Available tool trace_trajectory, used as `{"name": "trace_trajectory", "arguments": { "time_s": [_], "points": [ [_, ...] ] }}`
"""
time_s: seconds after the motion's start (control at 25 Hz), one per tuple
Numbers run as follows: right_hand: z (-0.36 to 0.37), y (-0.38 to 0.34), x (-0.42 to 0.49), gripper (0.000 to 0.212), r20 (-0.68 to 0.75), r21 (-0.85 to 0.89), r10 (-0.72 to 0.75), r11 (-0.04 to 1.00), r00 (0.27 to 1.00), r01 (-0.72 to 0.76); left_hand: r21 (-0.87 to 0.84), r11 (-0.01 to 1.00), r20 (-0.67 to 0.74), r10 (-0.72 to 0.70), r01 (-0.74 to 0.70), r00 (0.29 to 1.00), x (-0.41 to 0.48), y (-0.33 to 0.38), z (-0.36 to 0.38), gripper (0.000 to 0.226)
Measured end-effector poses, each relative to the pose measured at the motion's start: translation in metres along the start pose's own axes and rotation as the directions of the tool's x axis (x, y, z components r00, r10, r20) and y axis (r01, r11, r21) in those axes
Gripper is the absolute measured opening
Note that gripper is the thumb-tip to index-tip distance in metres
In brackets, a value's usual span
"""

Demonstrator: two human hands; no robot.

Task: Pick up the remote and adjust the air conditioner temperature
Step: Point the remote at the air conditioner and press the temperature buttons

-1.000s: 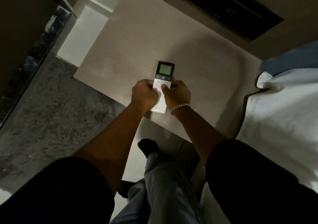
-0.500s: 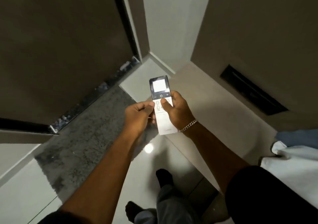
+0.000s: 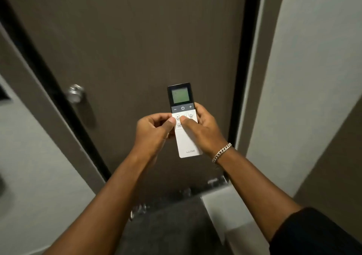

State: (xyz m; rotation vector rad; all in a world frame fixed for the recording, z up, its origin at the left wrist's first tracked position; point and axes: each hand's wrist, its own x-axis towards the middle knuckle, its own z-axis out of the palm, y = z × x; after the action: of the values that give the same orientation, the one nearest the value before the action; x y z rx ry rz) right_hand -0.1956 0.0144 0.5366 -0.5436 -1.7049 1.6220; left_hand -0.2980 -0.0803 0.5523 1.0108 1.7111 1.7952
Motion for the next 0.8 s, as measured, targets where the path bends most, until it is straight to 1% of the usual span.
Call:
{"name": "trace_trajectory", "arguments": {
  "time_s": [0.12,0.2,0.28,0.44,0.64,0.68,0.8],
  "points": [
    [0.043,-0.079,0.020,0.037,0.092,0.041,-0.184,0.983,0.979,0.181,0.031,0.984,-0.071,0.176,-0.175,0.982,0.011,0.078,-0.045,0.011],
    [0.067,-0.126,0.025,0.033,0.151,0.090,-0.270,0.962,0.951,0.259,0.089,0.956,-0.111,0.288,-0.279,0.951,0.013,0.127,-0.072,0.009],
    [0.084,-0.158,0.030,0.028,0.202,0.162,-0.307,0.947,0.930,0.278,0.163,0.923,-0.111,0.370,-0.350,0.923,0.015,0.162,-0.089,0.009],
    [0.117,-0.228,0.038,0.024,0.252,0.274,-0.407,0.900,0.878,0.339,0.211,0.853,-0.136,0.509,-0.477,0.850,0.010,0.232,-0.120,0.010],
    [0.137,-0.315,0.038,0.024,0.277,0.334,-0.534,0.833,0.799,0.441,0.213,0.718,-0.128,0.693,-0.663,0.710,-0.002,0.315,-0.135,0.018],
    [0.138,-0.327,0.035,0.025,0.278,0.344,-0.559,0.817,0.781,0.462,0.216,0.695,-0.106,0.715,-0.686,0.691,-0.005,0.328,-0.135,0.019],
    [0.136,-0.349,0.027,0.026,0.274,0.365,-0.613,0.779,0.741,0.510,0.206,0.663,-0.061,0.743,-0.719,0.667,-0.012,0.353,-0.136,0.019]
  ]
}}
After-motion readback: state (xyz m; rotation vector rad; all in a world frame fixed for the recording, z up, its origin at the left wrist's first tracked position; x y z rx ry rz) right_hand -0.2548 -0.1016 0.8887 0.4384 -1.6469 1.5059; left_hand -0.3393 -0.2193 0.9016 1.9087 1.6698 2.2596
